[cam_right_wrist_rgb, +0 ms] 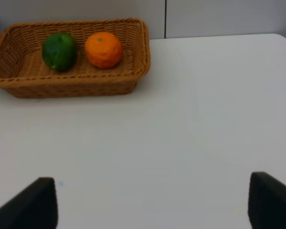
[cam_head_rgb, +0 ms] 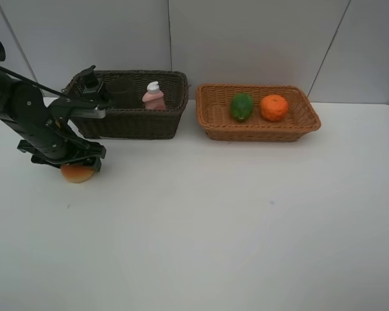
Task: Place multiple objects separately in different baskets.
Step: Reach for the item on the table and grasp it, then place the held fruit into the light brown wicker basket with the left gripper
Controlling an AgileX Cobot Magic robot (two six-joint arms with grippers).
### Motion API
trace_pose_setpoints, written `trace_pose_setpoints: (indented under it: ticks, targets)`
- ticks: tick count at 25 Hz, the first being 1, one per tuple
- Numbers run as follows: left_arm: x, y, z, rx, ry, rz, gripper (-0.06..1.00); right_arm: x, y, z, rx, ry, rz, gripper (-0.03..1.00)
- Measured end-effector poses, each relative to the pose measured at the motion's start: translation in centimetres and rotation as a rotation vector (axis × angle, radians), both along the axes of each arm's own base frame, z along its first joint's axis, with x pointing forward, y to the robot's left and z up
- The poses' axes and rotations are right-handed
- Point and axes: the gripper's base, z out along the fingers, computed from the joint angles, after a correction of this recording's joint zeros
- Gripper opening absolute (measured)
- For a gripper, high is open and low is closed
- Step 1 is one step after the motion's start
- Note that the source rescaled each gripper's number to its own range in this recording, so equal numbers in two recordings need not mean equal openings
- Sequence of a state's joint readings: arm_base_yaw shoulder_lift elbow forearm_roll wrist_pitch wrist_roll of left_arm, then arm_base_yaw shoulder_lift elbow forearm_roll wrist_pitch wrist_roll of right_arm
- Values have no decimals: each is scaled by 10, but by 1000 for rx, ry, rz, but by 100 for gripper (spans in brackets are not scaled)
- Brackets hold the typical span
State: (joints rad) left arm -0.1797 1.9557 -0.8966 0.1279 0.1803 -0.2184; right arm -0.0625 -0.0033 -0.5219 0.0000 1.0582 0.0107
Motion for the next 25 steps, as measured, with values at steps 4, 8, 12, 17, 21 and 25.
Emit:
trace_pose_setpoints:
  ticks: [4, 8, 12, 17, 21, 25]
  targets:
    - [0, 0, -5, 2, 14, 0, 100, 0, 0, 0, 0, 0, 0, 72]
    - [0, 0, -5, 1, 9, -1, 88, 0, 0, 0, 0, 0, 0, 72]
    - [0, 0, -5, 1, 9, -1, 76, 0, 0, 0, 0, 0, 0, 72]
    - [0, 0, -5, -2, 11, 4, 76, 0, 0, 0, 0, 0, 0, 72]
    - [0, 0, -5, -2, 11, 5, 76, 0, 0, 0, 0, 0, 0, 72]
    - [0, 0, -5, -2, 11, 5, 76, 0, 0, 0, 0, 0, 0, 72]
